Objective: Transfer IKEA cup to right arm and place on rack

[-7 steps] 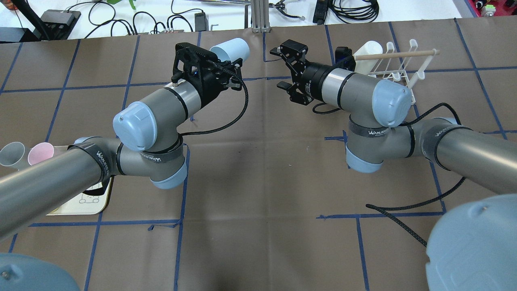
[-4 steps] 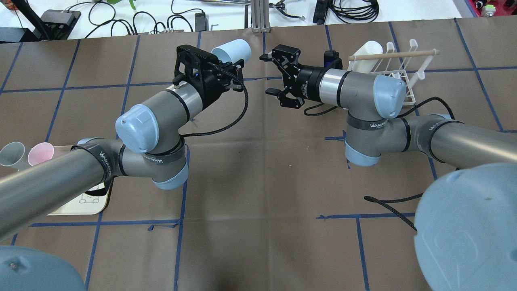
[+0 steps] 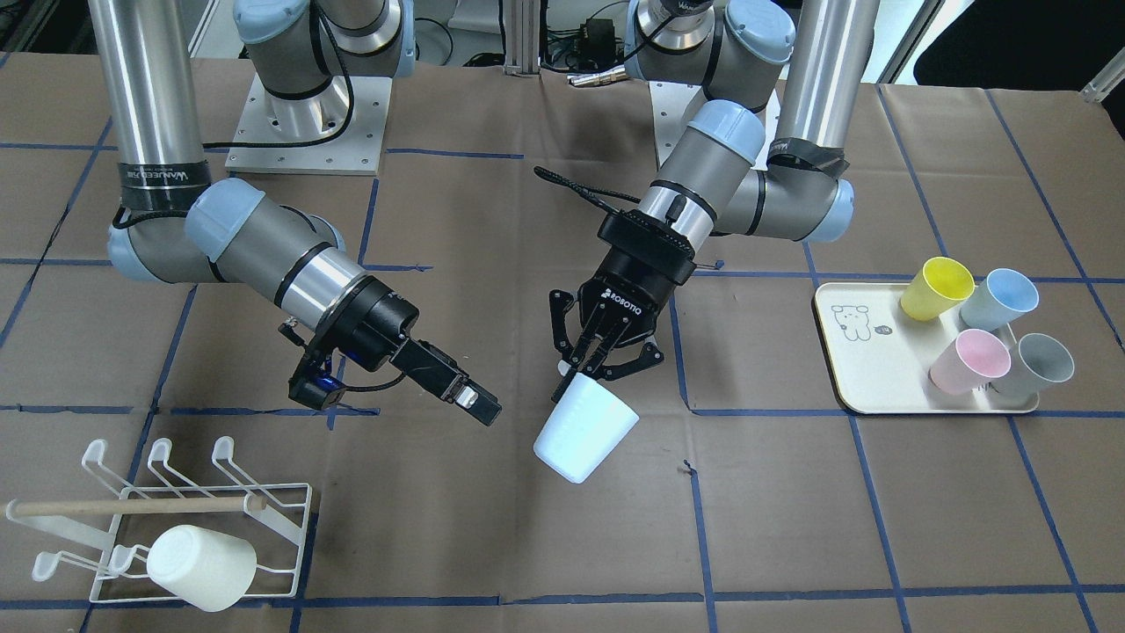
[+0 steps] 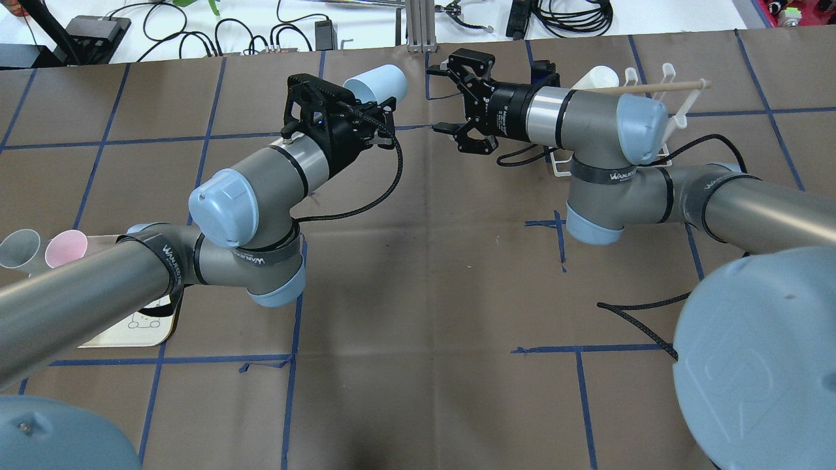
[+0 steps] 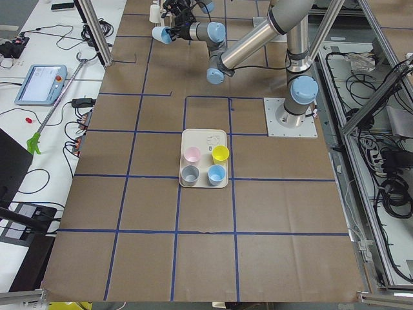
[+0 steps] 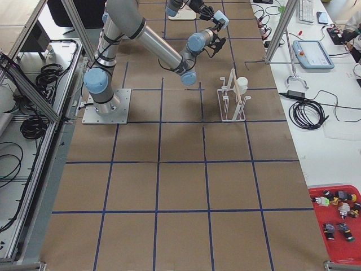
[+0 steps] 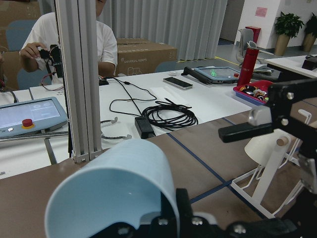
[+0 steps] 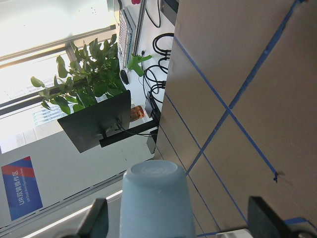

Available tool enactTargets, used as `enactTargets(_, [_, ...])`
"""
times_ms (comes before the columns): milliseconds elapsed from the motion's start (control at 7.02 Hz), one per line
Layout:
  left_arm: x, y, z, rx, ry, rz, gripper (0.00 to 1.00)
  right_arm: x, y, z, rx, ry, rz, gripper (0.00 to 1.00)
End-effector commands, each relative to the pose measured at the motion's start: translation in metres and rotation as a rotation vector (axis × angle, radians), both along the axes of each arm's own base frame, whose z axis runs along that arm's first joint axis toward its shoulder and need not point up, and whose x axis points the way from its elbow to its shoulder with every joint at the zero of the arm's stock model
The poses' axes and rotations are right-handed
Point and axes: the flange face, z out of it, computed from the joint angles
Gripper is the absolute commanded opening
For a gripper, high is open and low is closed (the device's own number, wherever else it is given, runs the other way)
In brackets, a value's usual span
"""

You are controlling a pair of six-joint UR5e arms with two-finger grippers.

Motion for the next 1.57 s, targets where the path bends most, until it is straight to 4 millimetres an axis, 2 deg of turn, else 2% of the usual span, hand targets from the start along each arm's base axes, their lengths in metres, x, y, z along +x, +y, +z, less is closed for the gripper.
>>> enactTargets(0, [-0.001,0.0,-0.003,0.006,0.001,-0.002,0.0,0.004,-0.003,0.003,-0.006,0.009,-0.014,0.97])
enactTargets(427, [-0.004,0.002,-0.002,0.01,0.017,-0.03,0.0,0.028,-0.001,-0.01,0.013,0.011,0.024,0.96])
enactTargets(570, [-0.004,0.002,-0.002,0.01,0.017,-0.031,0.0,0.034,-0.003,-0.008,0.01,0.011,0.033,0.96])
enactTargets(1139, [-0.005,0.002,-0.001,0.009,0.017,-0.03,0.0,0.047,-0.008,0.0,0.005,0.024,0.034,0.96])
enactTargets(1424, [-0.005,0.002,-0.001,0.008,0.017,-0.032,0.0,0.049,-0.013,-0.005,0.011,0.024,0.036,0.96])
